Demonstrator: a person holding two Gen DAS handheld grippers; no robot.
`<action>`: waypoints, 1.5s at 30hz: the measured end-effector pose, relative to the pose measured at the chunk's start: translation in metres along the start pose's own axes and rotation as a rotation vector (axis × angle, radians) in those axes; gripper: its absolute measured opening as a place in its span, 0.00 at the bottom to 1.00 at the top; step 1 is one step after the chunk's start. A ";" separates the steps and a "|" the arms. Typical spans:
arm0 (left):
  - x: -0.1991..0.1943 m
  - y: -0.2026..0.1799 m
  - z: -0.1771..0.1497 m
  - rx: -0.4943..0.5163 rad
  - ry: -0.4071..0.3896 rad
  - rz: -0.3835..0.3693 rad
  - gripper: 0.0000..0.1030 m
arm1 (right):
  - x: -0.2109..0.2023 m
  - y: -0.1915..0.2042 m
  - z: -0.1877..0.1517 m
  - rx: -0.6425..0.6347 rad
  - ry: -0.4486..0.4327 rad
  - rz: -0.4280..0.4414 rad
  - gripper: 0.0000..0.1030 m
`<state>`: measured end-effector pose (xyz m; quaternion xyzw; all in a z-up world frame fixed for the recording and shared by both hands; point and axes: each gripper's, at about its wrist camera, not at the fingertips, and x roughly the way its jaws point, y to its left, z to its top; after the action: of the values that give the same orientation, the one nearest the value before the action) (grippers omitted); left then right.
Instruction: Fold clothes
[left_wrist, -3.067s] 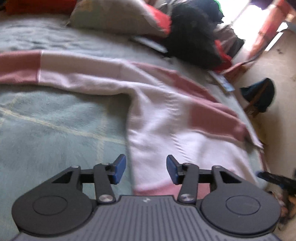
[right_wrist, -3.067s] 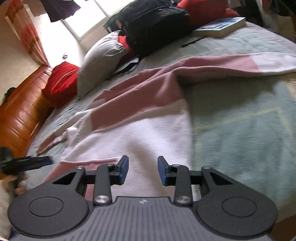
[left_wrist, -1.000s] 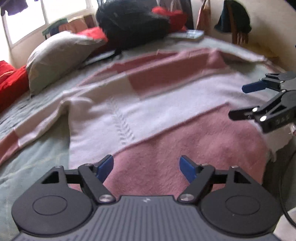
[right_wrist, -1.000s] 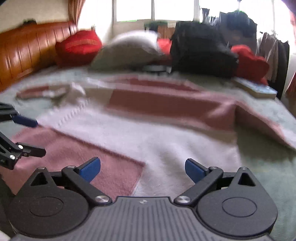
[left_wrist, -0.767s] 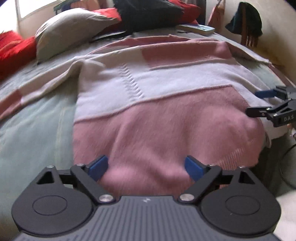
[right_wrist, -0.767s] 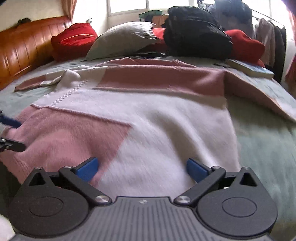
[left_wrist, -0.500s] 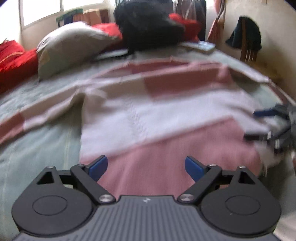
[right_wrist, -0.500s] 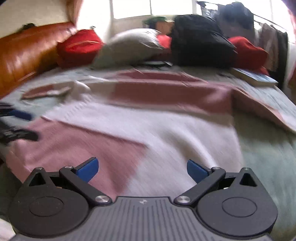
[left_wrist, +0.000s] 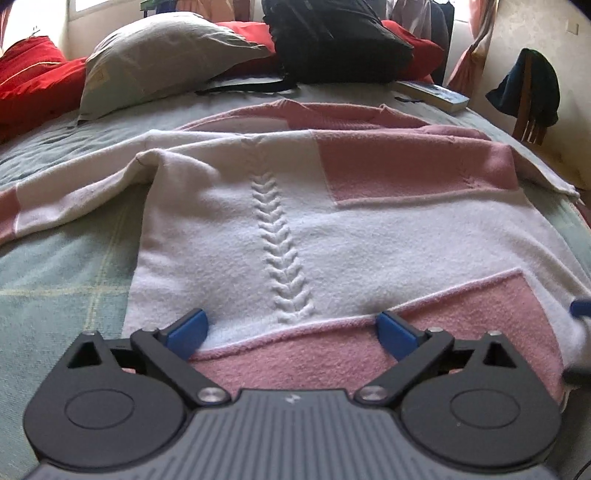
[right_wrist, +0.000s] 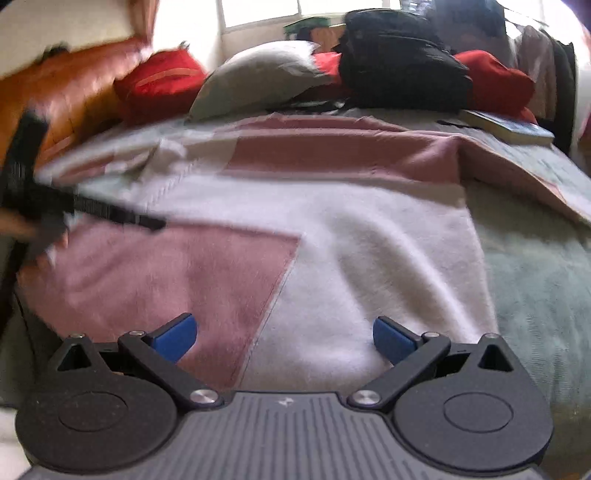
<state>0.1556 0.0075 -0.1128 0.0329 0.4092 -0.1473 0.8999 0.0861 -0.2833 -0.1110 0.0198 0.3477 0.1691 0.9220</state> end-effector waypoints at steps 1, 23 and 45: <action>0.000 -0.001 0.000 -0.001 0.001 0.002 0.97 | -0.001 -0.005 0.006 0.024 -0.023 -0.005 1.00; 0.001 0.003 -0.003 -0.014 -0.016 -0.016 0.99 | 0.023 -0.032 0.018 0.099 -0.013 -0.135 1.00; -0.098 0.024 -0.012 -0.004 -0.068 0.156 0.99 | 0.038 0.059 0.002 -0.220 0.057 -0.067 1.00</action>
<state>0.0931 0.0553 -0.0491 0.0576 0.3747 -0.0771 0.9221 0.0961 -0.2156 -0.1246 -0.0977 0.3536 0.1759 0.9135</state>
